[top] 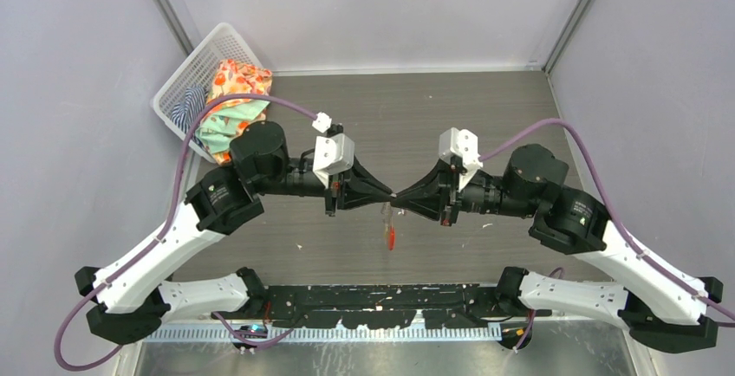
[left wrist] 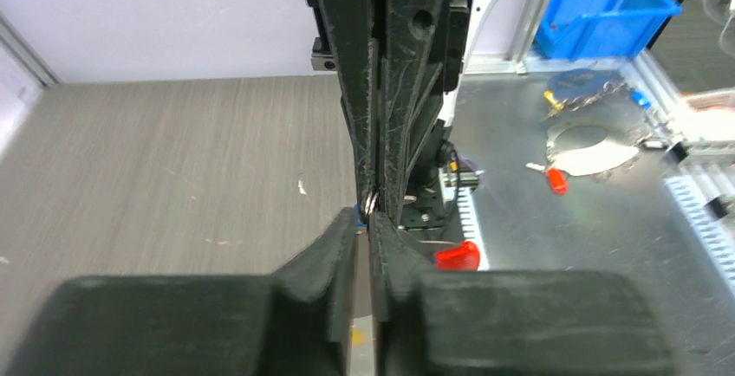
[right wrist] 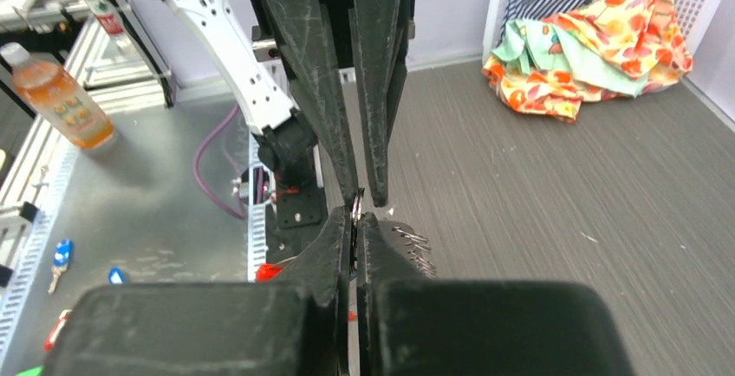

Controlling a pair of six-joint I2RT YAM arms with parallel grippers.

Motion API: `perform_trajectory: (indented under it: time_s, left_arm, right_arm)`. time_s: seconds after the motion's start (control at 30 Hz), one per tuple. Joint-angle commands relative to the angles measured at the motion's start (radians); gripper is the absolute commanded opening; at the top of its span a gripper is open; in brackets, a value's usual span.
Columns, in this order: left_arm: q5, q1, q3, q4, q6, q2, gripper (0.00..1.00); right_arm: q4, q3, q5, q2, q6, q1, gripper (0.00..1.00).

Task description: Put the keys on the keyring

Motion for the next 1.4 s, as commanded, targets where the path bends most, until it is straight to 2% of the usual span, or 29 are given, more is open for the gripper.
perform_trajectory:
  time_s: [0.0,0.03,0.07,0.17,0.47,0.57,0.63,0.73,0.8,1.03,1.07,1.2,1.37]
  left_arm:
    - [-0.008,0.002,0.006,-0.028,0.097,-0.027,0.24]
    - [0.006,0.002,0.013,-0.049,0.113,-0.021,0.32]
    - [0.02,0.002,0.025,-0.068,0.134,-0.015,0.35]
    - [0.037,0.002,0.057,-0.131,0.2,0.007,0.37]
    - [0.06,-0.001,0.091,-0.215,0.275,0.039,0.15]
    - [0.063,-0.011,0.094,-0.281,0.319,0.047,0.11]
    - [0.057,-0.02,0.086,-0.315,0.363,0.045,0.14]
    - [0.049,-0.023,0.082,-0.331,0.382,0.046,0.27]
    - [0.046,-0.024,0.086,-0.332,0.385,0.049,0.29]
    - [0.011,-0.024,0.085,-0.284,0.36,0.052,0.05]
    - [0.005,-0.024,0.085,-0.278,0.358,0.052,0.05]
    - [-0.005,-0.024,0.087,-0.278,0.357,0.05,0.07]
    - [-0.038,-0.024,0.092,-0.273,0.367,0.044,0.24]
  right_arm:
    - [-0.173,0.137,-0.03,0.062,-0.063,-0.003,0.01]
    - [-0.208,0.163,-0.031,0.082,-0.07,-0.003,0.01]
    - [-0.248,0.191,-0.037,0.103,-0.081,-0.003,0.01]
    - [-0.341,0.266,-0.062,0.16,-0.105,-0.002,0.01]
    - [-0.42,0.356,-0.075,0.247,-0.129,-0.003,0.01]
    - [-0.405,0.366,-0.084,0.259,-0.123,-0.003,0.01]
    - [-0.407,0.375,-0.087,0.264,-0.124,-0.003,0.01]
    - [-0.421,0.387,-0.095,0.277,-0.126,-0.002,0.01]
    - [-0.427,0.39,-0.1,0.283,-0.128,-0.003,0.01]
    - [-0.428,0.397,-0.115,0.295,-0.129,-0.002,0.01]
    - [-0.43,0.399,-0.117,0.298,-0.129,-0.002,0.01]
    - [-0.446,0.399,-0.117,0.3,-0.131,-0.003,0.01]
    - [-0.459,0.398,-0.106,0.3,-0.137,-0.003,0.01]
